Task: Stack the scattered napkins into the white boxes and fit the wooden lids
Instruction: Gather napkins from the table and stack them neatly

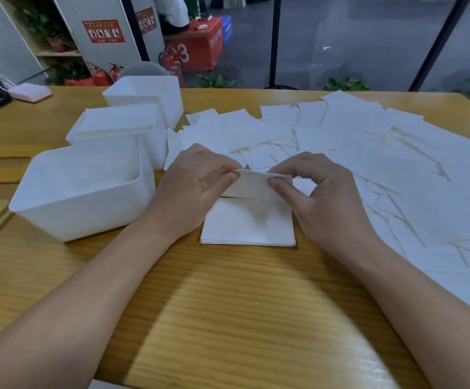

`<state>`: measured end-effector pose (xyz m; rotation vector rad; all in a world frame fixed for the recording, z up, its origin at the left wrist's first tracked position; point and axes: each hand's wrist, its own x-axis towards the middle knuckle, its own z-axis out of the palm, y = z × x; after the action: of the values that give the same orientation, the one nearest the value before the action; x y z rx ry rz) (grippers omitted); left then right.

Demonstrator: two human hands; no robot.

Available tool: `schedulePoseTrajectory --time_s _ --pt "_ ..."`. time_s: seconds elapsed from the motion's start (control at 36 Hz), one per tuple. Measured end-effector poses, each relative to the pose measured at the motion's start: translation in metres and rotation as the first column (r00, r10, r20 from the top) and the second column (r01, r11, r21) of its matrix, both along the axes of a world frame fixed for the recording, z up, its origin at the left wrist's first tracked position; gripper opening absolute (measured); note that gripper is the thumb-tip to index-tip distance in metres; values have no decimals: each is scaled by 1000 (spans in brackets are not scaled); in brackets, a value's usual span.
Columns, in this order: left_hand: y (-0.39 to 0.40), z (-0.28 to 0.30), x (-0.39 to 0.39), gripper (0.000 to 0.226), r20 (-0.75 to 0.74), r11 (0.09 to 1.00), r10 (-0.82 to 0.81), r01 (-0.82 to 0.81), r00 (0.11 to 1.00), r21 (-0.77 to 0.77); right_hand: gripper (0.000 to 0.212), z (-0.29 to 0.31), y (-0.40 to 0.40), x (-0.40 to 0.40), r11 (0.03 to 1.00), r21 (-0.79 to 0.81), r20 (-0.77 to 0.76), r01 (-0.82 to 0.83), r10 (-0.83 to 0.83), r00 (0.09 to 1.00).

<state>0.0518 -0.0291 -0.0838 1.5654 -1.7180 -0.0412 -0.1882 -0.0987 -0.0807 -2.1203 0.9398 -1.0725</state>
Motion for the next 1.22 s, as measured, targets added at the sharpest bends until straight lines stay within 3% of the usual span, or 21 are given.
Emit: schedulePoseTrajectory --time_s 0.11,0.25,0.36,0.44,0.56,0.83,0.97,1.22 --pt "3 6 -1 14 -89 998 12 -17 996 -55 9 3 1 -1 999 32 37 4 -5 999" --pt "5 11 -1 8 -236 998 28 -41 971 -51 16 7 -7 -6 977 212 150 -35 3 989" --pt "5 11 1 12 -269 996 -14 38 963 85 9 2 -12 -8 948 317 81 -12 -15 997" --pt "3 6 3 20 -183 961 -30 78 983 265 3 -2 -13 -10 941 339 -34 15 -3 999" --pt "4 2 3 21 -102 931 -37 72 994 359 5 -5 -14 -9 966 258 -175 28 19 984" --pt "2 -3 10 12 32 944 8 -18 999 328 10 -14 -10 -8 991 114 -282 65 -30 959" --pt "-5 -9 10 23 99 946 -21 -12 995 325 13 -10 -8 -4 995 51 -278 91 -74 958" --pt "-13 -11 2 53 237 885 -40 -76 971 460 14 -12 -2 2 997 51 -365 64 -41 930"
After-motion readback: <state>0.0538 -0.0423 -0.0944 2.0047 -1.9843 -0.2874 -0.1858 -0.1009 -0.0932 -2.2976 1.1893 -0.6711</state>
